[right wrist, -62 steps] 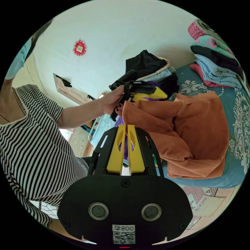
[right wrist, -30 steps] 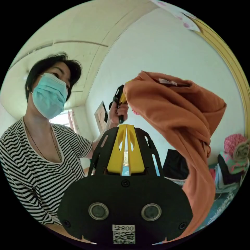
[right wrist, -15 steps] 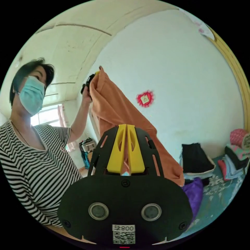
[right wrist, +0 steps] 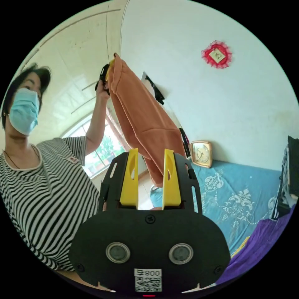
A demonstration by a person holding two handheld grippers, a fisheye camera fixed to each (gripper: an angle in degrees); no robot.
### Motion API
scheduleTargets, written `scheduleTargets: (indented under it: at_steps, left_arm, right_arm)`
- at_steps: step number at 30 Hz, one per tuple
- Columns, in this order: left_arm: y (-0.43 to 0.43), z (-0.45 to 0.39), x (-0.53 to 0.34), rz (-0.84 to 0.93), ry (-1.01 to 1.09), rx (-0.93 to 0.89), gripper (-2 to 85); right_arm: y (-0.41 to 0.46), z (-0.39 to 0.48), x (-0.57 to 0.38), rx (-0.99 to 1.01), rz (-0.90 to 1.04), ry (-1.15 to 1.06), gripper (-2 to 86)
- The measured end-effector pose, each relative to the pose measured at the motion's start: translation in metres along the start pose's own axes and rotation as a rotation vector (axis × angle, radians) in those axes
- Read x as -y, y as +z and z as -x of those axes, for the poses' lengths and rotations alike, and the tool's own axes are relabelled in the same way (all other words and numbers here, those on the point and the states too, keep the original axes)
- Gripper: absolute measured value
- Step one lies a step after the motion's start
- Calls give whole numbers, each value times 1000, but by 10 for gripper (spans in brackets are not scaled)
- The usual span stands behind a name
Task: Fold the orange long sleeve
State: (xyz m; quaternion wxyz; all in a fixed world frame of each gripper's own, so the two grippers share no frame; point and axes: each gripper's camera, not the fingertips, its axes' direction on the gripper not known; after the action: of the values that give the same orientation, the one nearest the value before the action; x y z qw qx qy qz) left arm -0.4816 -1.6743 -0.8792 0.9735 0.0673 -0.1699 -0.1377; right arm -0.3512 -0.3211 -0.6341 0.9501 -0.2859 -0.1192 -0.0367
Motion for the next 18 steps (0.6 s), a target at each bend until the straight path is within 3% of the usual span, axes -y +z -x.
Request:
scheduleTargets:
  at_steps: [8, 13, 18]
  left_arm:
    - [-155, 18, -26, -52, -75, 98, 15]
    - [-218, 36, -55, -71, -135, 116, 15]
    - [-276, 64, -100, -102, -221, 128, 14]
  right_arm:
    - [168, -22, 72, -272, 206, -162, 127]
    - [232, -67, 121, -203, 224, -144, 90]
    - [318, -85, 136, -107, 406, -127, 24]
